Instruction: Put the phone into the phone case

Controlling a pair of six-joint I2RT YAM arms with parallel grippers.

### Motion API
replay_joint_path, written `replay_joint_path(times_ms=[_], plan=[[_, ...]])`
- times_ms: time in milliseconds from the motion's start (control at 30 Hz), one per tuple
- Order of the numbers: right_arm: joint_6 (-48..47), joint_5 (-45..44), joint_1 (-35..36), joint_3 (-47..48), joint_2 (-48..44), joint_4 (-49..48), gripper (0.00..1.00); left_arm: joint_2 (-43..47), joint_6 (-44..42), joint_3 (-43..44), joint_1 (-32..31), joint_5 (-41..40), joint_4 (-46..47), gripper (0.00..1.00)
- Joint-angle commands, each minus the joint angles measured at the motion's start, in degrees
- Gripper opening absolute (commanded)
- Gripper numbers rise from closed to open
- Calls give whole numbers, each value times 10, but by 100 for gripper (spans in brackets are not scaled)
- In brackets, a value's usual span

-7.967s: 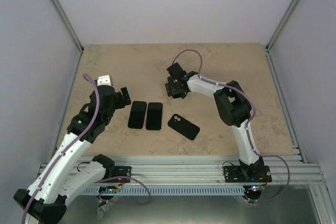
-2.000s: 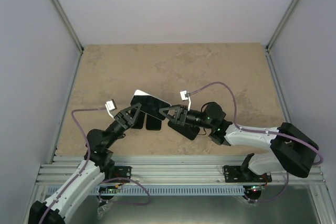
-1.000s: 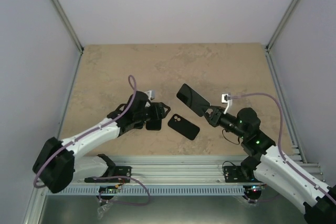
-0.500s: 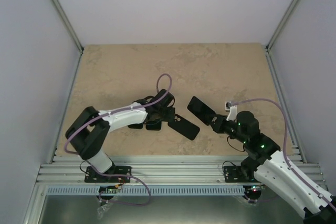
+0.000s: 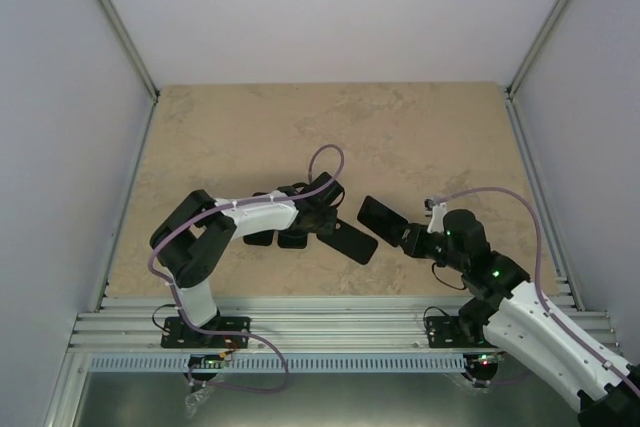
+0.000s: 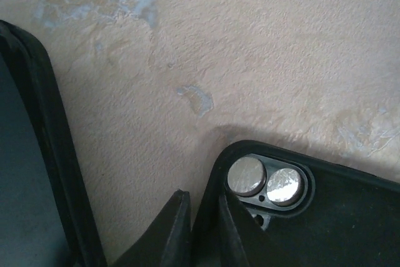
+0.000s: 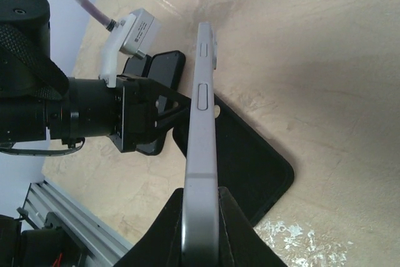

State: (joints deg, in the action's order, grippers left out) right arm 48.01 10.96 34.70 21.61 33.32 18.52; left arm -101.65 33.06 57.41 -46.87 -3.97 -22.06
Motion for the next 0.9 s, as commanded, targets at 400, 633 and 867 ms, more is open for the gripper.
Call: replay_joint_path(times_ms=[400, 633, 867], plan=[[-37, 128, -20, 66, 120, -54, 0, 36, 76, -51, -2, 12, -2, 9], [-67, 244, -74, 68, 207, -94, 1, 84, 93, -69, 3, 1, 4, 22], [-81, 293, -98, 84, 279, -124, 1, 139, 112, -133, 46, 86, 87, 37]])
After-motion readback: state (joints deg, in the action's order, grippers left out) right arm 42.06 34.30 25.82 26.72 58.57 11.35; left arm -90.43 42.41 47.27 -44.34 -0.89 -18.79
